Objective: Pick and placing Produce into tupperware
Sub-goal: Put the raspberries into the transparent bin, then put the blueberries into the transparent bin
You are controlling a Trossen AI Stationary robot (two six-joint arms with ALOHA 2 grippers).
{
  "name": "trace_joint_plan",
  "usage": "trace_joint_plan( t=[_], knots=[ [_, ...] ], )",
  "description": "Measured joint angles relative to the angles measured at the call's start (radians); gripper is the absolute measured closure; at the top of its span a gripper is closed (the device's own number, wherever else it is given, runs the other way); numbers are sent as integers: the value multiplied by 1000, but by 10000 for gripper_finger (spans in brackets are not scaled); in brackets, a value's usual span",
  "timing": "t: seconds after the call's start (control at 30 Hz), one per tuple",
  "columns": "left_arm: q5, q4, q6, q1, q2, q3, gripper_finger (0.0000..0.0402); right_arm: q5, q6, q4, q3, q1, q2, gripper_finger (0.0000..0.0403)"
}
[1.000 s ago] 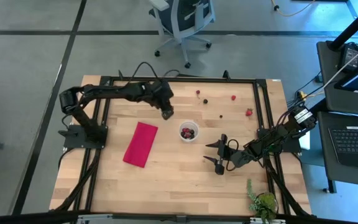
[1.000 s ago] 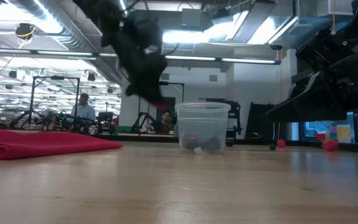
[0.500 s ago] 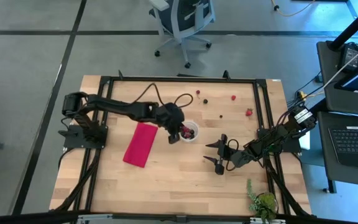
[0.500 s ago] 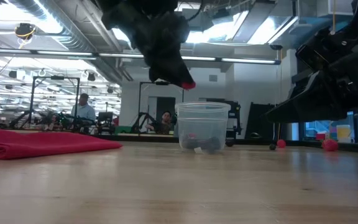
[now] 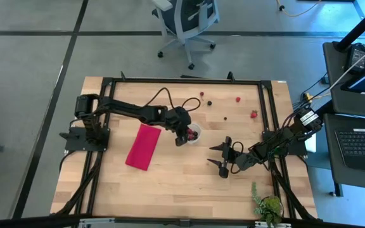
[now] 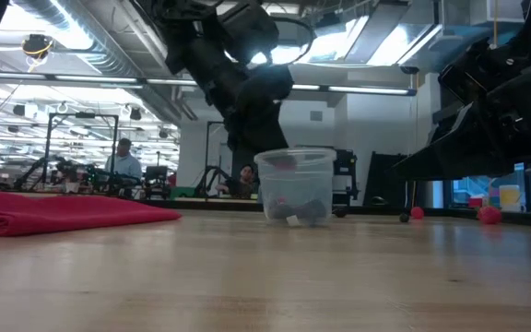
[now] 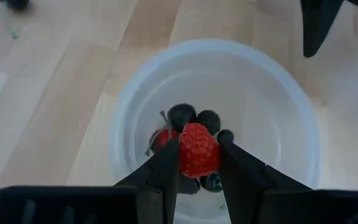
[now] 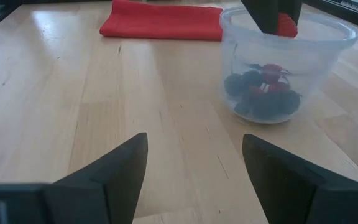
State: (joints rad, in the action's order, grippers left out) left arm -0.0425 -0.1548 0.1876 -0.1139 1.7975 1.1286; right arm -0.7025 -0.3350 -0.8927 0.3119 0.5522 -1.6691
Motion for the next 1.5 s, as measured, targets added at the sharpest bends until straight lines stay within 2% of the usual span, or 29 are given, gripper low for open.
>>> trace_joint_plan(
  t=[0.8, 1.0, 1.17, 1.27, 1.37, 1.43, 1.5],
  knots=[
    [-3, 17, 12, 0, -4, 0, 278, 0, 3, 5, 0, 0, 0, 139],
    [-4, 10, -30, 6, -51, -2, 278, 0, 48, -85, 1, 0, 11, 139],
    [14, 26, -117, 8, -170, 0, 278, -33, 23, -66, 0, -12, 114, 139],
    [68, 57, -167, 8, -251, -20, 278, -37, 46, -62, 0, -49, 221, 139],
    [123, 128, -182, 8, -343, -91, 278, -37, 105, -21, 1, -105, 354, 139],
    [134, 208, -183, 8, -411, -181, 278, -37, 106, 94, 2, -154, 458, 139],
    [134, 317, -173, 8, -480, -295, 278, -25, 69, 293, 25, -209, 559, 139]
  ],
)
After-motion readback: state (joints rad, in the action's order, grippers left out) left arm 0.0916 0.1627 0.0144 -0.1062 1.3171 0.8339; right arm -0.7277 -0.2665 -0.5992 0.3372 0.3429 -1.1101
